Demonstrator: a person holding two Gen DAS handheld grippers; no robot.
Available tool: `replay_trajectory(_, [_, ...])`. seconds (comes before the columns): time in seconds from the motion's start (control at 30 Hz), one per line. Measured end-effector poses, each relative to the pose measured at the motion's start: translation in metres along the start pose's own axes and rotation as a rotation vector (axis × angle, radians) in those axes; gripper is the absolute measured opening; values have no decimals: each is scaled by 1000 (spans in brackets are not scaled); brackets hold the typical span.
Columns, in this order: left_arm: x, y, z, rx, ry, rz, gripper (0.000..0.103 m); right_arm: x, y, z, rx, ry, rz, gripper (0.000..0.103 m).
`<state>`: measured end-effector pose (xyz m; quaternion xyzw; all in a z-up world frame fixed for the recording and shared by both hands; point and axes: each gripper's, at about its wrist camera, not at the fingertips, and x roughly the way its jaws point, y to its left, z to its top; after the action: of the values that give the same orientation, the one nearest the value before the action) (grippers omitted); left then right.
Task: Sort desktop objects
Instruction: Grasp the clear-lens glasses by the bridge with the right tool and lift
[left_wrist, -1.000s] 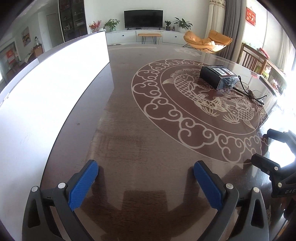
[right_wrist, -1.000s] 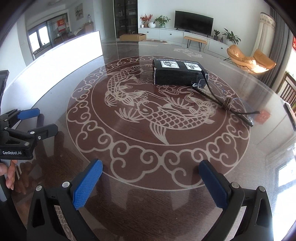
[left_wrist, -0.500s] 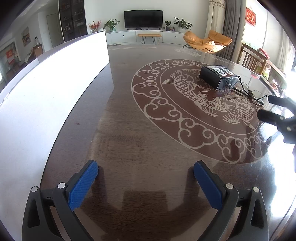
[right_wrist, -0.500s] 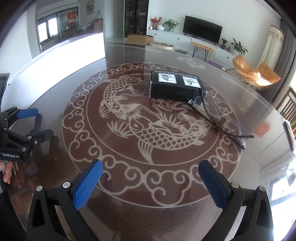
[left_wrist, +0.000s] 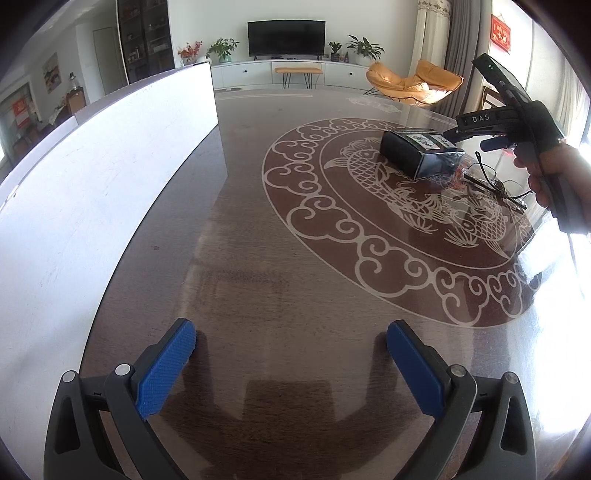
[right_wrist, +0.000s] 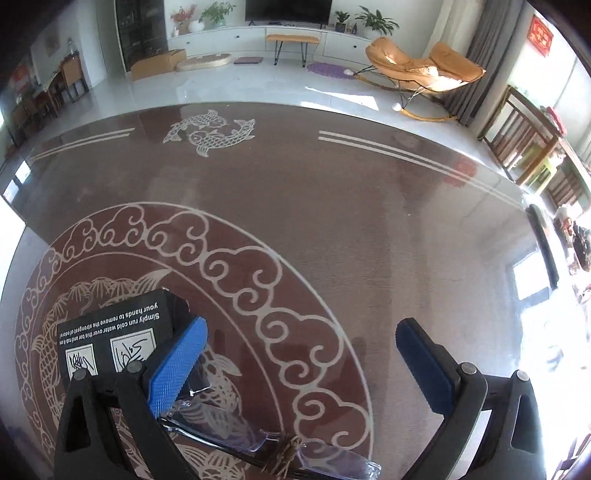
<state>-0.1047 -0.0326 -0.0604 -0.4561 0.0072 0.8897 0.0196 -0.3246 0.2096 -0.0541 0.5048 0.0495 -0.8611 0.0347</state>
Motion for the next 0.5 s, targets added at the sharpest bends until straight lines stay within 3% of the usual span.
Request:
replay_trajectory(0.1, [0, 0, 1, 0, 1, 2, 103, -9, 34, -10, -153, 25, 242, 90])
replay_trajectory(0.23, [1, 0, 2, -1, 1, 2, 103, -30, 26, -18, -248, -24, 236, 92])
replay_trajectory(0.33, [1, 1, 2, -2, 1, 2, 103, -23, -1, -25, -223, 65, 252, 92])
replay_trajectory(0.5, [1, 1, 2, -3, 0, 2, 103, -7, -18, -52, -222, 141, 368, 92])
